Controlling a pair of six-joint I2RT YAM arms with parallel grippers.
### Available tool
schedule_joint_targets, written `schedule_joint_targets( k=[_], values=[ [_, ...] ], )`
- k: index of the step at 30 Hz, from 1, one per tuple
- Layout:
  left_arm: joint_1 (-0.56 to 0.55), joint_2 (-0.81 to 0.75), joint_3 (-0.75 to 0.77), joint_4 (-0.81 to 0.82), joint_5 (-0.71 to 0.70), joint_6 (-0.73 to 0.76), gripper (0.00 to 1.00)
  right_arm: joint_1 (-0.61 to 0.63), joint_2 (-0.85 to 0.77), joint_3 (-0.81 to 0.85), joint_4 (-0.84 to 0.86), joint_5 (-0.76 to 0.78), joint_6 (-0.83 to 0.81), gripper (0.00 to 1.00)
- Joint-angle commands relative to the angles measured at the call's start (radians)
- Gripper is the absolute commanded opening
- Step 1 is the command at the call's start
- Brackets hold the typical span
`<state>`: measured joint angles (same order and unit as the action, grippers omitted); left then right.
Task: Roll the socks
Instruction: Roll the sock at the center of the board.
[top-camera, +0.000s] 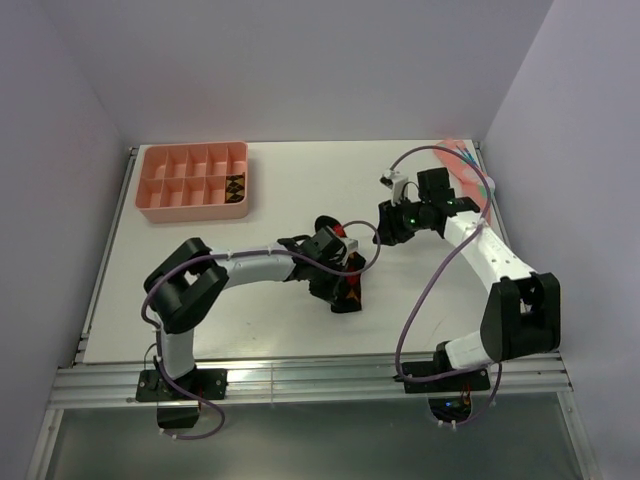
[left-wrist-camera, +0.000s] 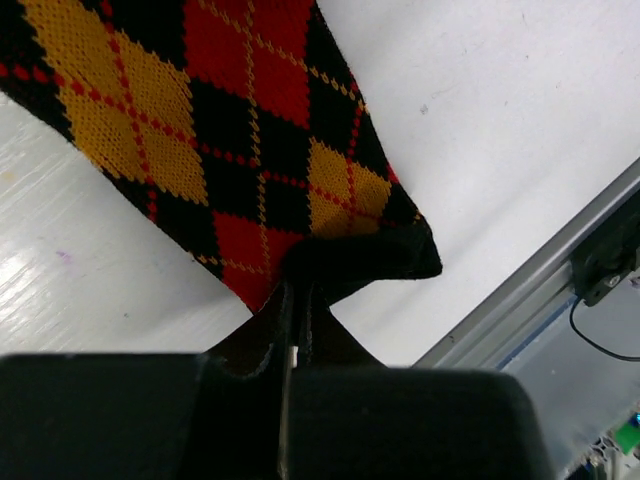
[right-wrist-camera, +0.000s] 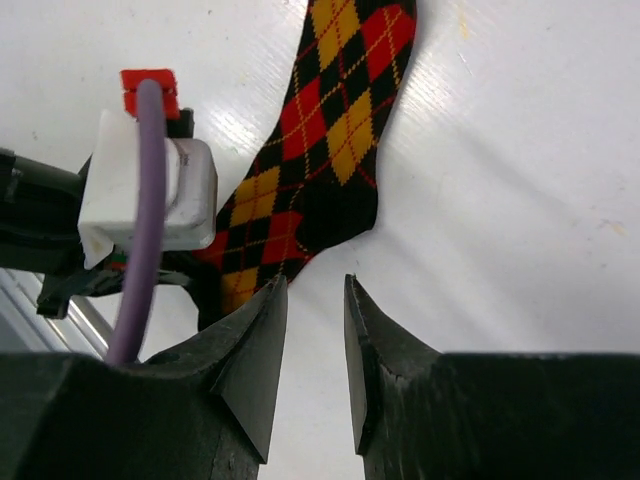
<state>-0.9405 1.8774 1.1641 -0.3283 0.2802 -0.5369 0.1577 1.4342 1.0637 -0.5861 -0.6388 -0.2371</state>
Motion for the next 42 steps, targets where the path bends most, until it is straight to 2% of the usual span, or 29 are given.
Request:
schedule_joint_targets(
  k=[1, 7, 15, 18, 24, 30, 42],
  values=[
    [-0.004, 0.045, 0.051, -0.067, 0.063, 0.018, 0.00, -0.017, -0.069, -0.036, 0.031, -0.021, -0.079, 0.37],
    [0.028, 0.097, 0.095, -0.089, 0.203, 0.006, 0.00, 0.043, -0.152, -0.102, -0.026, -0.070, -0.275, 0.39],
    [0.077, 0.155, 0.170, -0.175, 0.274, 0.009, 0.00, 0.187, -0.326, -0.260, -0.024, -0.025, -0.474, 0.40],
    [0.088, 0.176, 0.190, -0.204, 0.301, 0.006, 0.00, 0.253, -0.386, -0.301, 0.015, -0.002, -0.467, 0.40],
    [0.092, 0.207, 0.244, -0.264, 0.309, 0.017, 0.00, 0.255, -0.462, -0.343, 0.039, 0.021, -0.493, 0.41],
    [0.097, 0.238, 0.287, -0.322, 0.324, 0.034, 0.00, 0.344, -0.448, -0.383, 0.009, 0.042, -0.556, 0.42],
    [0.106, 0.287, 0.322, -0.379, 0.350, 0.052, 0.00, 0.514, -0.337, -0.393, 0.028, 0.068, -0.567, 0.40]
  ],
)
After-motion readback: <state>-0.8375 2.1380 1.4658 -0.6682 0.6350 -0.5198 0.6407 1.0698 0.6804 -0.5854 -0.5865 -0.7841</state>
